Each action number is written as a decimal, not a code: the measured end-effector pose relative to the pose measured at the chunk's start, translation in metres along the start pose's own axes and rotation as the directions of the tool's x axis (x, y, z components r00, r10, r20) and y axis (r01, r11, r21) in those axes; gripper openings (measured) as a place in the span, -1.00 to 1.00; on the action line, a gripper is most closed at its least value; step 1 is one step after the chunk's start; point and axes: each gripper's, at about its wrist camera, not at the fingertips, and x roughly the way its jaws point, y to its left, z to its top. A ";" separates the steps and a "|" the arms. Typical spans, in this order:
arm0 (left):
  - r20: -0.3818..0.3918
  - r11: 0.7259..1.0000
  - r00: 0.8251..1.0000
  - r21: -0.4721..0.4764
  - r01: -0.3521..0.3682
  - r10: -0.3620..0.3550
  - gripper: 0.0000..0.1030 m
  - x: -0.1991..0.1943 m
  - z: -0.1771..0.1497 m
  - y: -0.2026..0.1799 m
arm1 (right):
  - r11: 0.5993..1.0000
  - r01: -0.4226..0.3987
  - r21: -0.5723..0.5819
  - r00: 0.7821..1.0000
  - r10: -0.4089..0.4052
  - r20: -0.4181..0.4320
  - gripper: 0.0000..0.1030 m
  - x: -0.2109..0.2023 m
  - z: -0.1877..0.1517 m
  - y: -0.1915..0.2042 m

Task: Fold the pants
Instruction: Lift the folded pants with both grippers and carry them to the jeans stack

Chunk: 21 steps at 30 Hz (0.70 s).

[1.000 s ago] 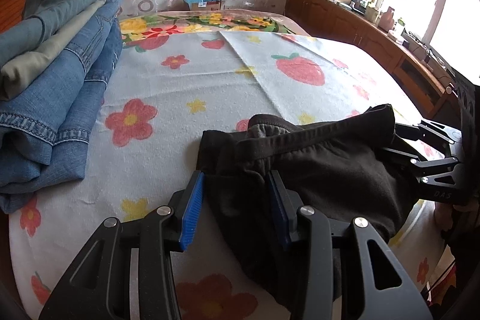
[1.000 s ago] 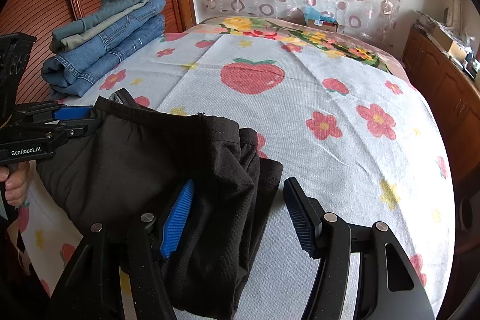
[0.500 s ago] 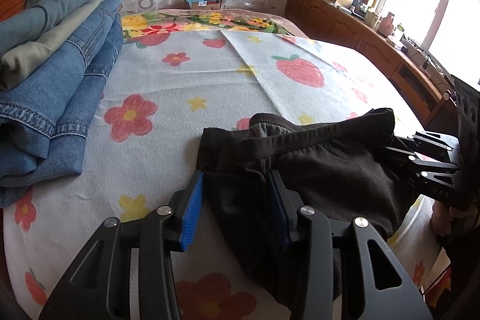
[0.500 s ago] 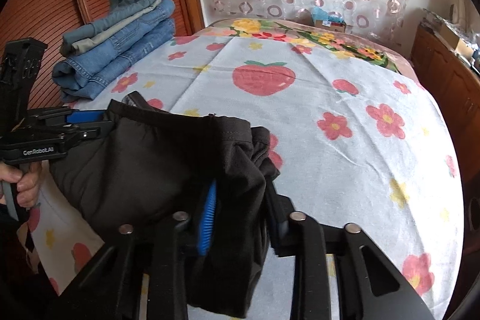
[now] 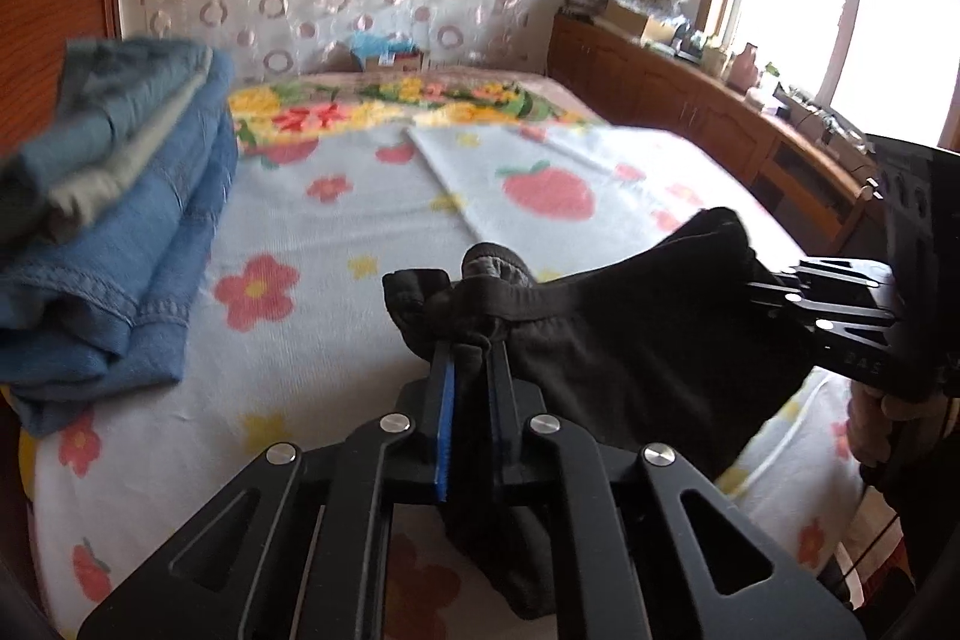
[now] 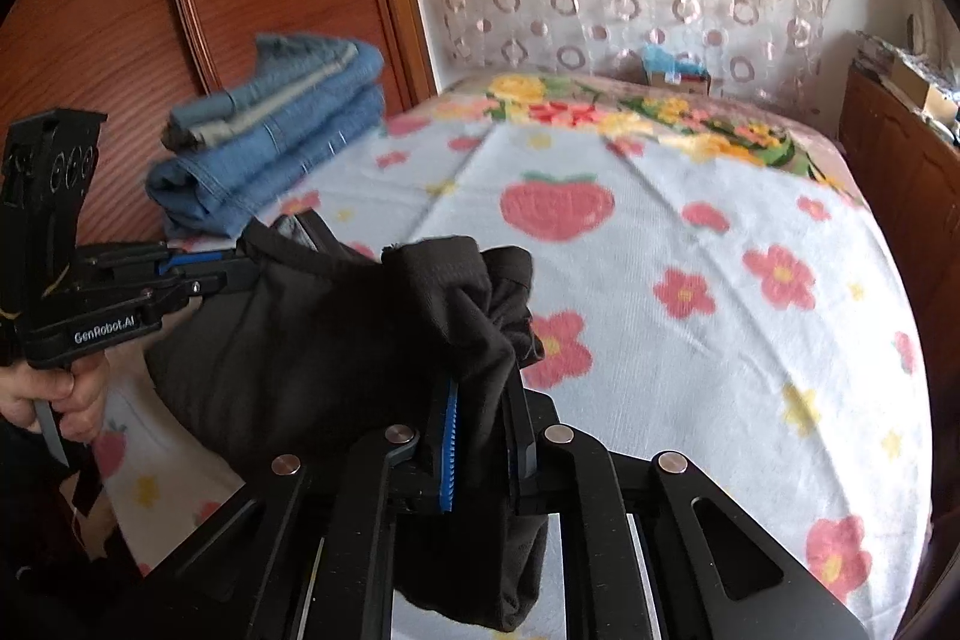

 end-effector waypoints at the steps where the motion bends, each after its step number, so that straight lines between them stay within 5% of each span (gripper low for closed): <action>1: 0.015 1.000 1.000 0.004 0.000 0.000 -0.81 -0.006 0.003 -0.002 | 1.000 -0.003 -0.004 1.000 0.003 0.013 -0.78 -0.004 0.002 0.002; 21: 0.179 0.997 0.982 0.046 -0.067 0.057 -0.81 -0.071 0.046 -0.005 | 0.995 0.030 -0.090 0.984 -0.013 0.179 -0.78 -0.048 0.037 0.027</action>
